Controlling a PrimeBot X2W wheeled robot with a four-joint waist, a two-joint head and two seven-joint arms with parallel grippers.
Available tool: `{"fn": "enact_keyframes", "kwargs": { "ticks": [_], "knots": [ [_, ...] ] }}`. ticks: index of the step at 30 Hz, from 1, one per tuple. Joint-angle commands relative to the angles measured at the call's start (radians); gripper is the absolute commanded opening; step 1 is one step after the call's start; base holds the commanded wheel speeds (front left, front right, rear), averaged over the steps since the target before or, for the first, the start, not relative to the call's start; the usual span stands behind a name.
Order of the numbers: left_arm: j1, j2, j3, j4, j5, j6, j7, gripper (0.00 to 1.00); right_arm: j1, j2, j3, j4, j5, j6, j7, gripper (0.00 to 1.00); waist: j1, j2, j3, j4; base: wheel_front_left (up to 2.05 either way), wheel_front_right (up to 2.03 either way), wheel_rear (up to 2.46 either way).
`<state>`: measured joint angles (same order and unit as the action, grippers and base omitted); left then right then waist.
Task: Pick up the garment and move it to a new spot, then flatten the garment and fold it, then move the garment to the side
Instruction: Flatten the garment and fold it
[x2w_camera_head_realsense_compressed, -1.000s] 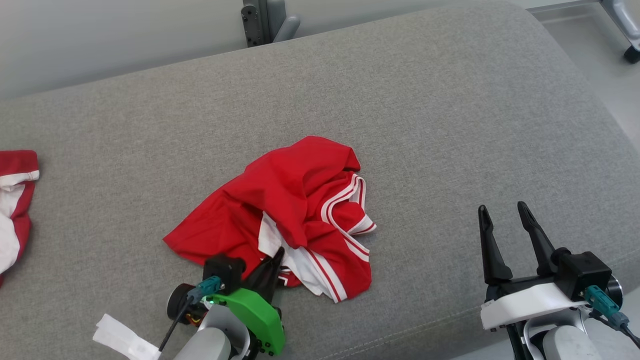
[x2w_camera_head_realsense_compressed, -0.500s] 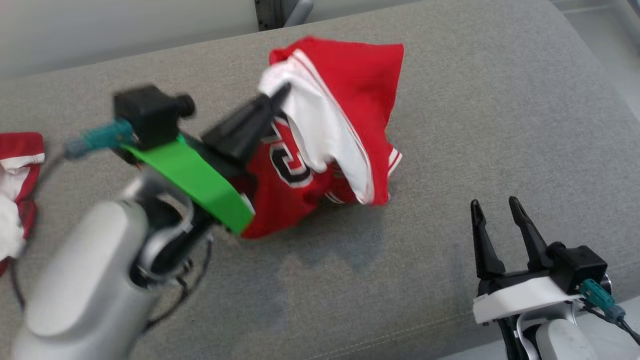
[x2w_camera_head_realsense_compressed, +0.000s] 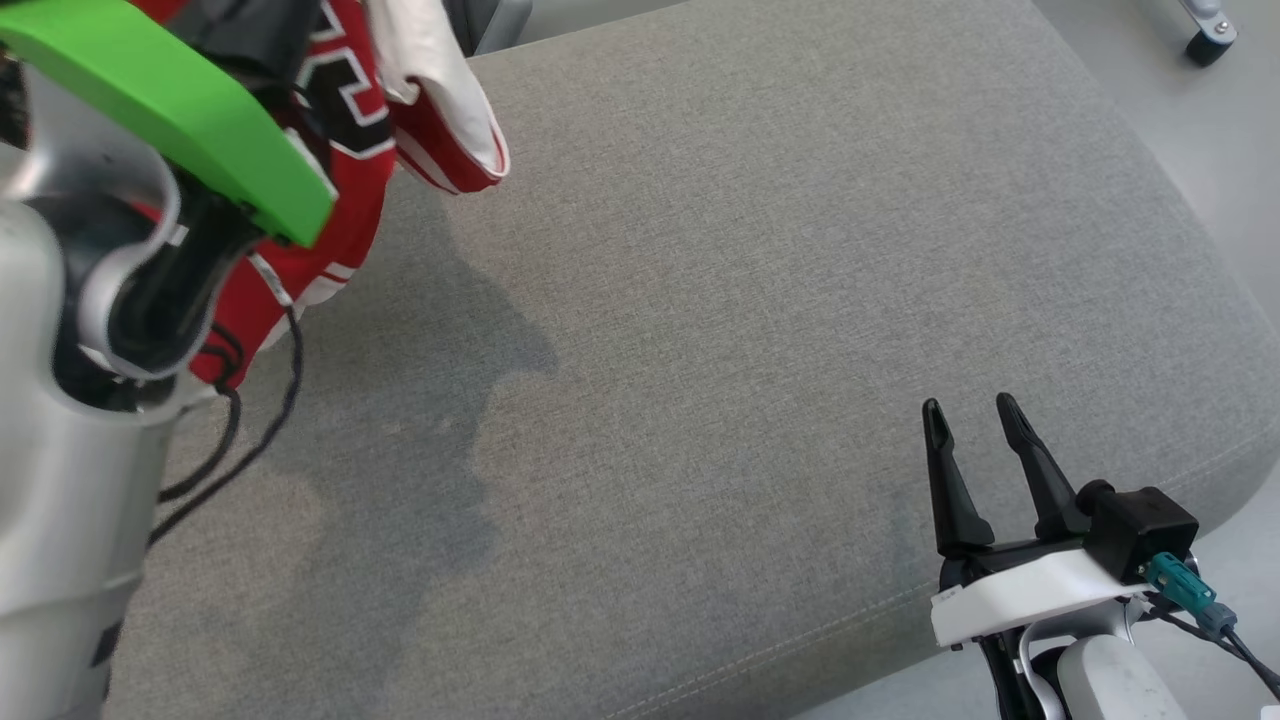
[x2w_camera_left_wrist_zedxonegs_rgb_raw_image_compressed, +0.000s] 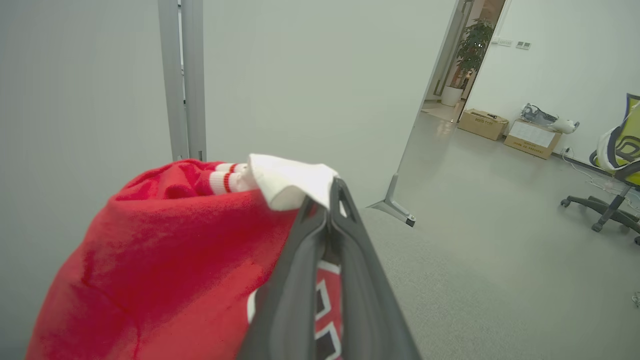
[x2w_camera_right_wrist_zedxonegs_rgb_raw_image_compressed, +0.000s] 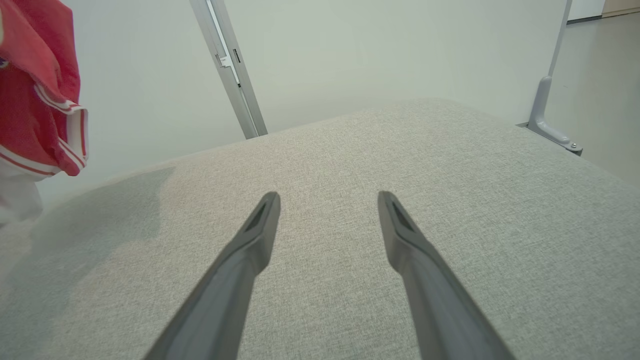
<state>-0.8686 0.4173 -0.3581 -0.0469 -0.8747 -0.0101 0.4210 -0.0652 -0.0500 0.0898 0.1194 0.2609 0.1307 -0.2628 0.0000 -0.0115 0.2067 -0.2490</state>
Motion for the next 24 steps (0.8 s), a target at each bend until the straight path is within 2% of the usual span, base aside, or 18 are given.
{"fn": "enact_keyframes", "kwargs": {
  "ticks": [1,9,12,14,19,22,24],
  "knots": [
    [0.023,-0.016,-0.013,0.0,-0.009,-0.001,0.001,0.0,0.005,-0.001,-0.002,-0.001,-0.006,0.0,-0.003,1.0,0.0,0.0115,-0.005,-0.006,0.0,0.0,0.0],
    [0.071,-0.135,-0.083,0.014,-0.001,0.026,-0.058,0.0,-0.021,-0.001,0.011,-0.008,-0.006,0.0,-0.003,1.0,0.0,0.0115,0.003,-0.014,0.0,0.0,0.0],
    [0.121,-0.216,-0.109,0.046,-0.027,0.047,-0.094,0.0,-0.022,-0.001,0.013,-0.011,-0.004,0.0,-0.003,1.0,0.0,0.0115,0.009,-0.013,0.0,0.0,0.0],
    [0.154,-0.262,-0.153,0.072,-0.015,0.047,-0.117,0.0,-0.016,-0.001,0.009,-0.011,0.0,0.0,-0.003,1.0,0.0,0.0115,0.014,-0.01,0.0,0.0,0.0],
    [0.209,-0.315,-0.242,0.142,0.028,0.035,-0.172,0.0,-0.02,-0.001,0.017,-0.01,0.005,0.0,-0.003,1.0,0.0,0.0115,0.024,-0.012,0.0,0.0,0.0],
    [0.239,-0.342,-0.262,0.229,0.022,0.037,-0.236,0.0,-0.031,-0.001,0.02,-0.009,0.007,0.0,-0.003,1.0,0.0,0.0115,0.032,-0.016,0.0,0.0,0.0],
    [0.236,-0.353,-0.276,0.297,0.029,0.02,-0.281,0.0,-0.034,-0.001,0.023,-0.007,0.009,0.0,-0.003,1.0,0.0,0.0115,0.035,-0.019,0.0,0.0,0.0]
  ]
}}
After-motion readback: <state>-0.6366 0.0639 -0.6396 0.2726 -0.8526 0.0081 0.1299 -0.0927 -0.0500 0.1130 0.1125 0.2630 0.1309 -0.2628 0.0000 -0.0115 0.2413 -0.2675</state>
